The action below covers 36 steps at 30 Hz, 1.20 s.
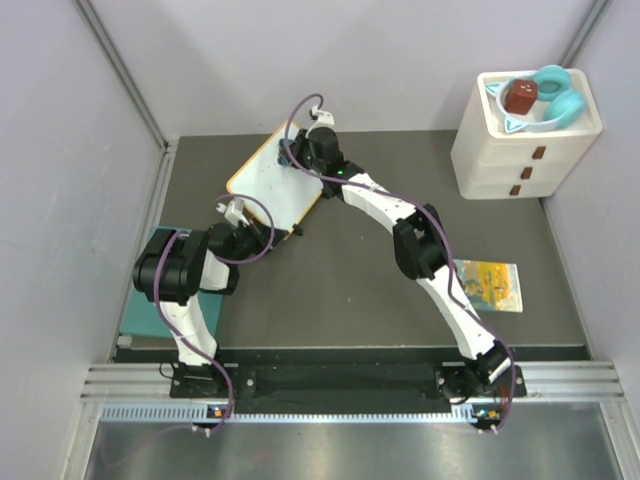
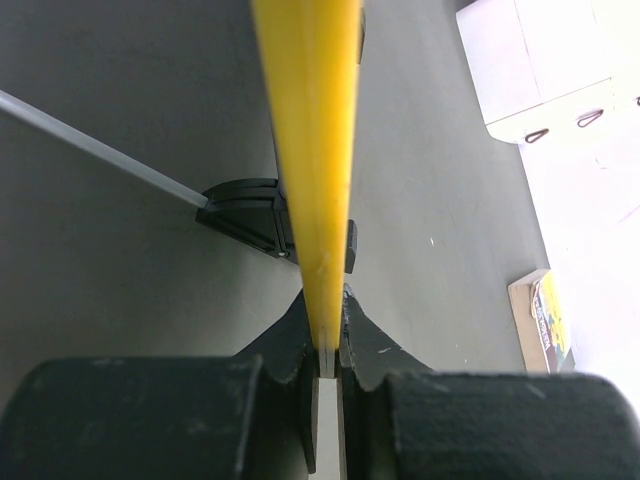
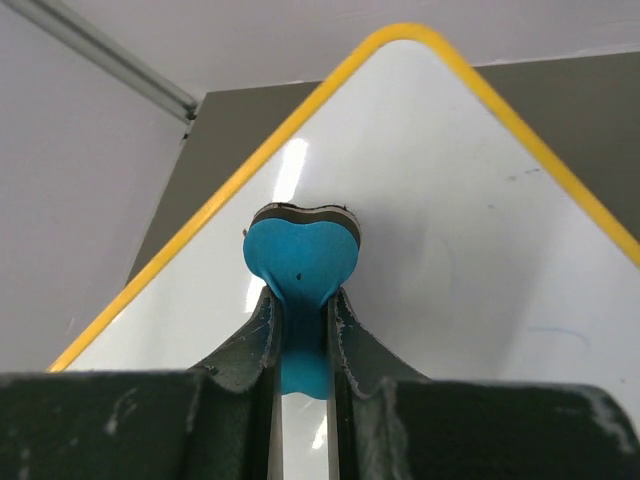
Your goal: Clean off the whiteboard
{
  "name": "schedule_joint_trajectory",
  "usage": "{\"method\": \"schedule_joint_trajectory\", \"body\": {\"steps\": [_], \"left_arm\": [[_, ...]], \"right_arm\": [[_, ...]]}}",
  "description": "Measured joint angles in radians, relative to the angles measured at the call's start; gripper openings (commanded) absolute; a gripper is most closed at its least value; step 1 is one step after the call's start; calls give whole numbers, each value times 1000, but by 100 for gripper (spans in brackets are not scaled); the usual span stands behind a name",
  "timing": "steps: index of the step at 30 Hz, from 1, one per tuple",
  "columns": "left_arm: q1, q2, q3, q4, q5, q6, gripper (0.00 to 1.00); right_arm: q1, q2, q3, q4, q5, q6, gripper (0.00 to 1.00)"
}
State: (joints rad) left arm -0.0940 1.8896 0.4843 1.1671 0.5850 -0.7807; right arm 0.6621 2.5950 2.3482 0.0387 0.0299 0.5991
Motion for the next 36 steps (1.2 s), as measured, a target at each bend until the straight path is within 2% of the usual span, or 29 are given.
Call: {"method": "schedule_joint_trajectory", "body": {"steps": [12, 27, 36], "left_arm": [[0, 0, -1, 3, 0, -2, 0], [0, 2, -2, 2, -5, -6, 0], [0, 6, -2, 7, -6, -9, 0]], "right_arm": [[-21, 0, -32, 45, -54, 38, 0], [36, -8, -69, 165, -189, 34, 0], [35, -13, -90, 194, -181, 37, 0]]}}
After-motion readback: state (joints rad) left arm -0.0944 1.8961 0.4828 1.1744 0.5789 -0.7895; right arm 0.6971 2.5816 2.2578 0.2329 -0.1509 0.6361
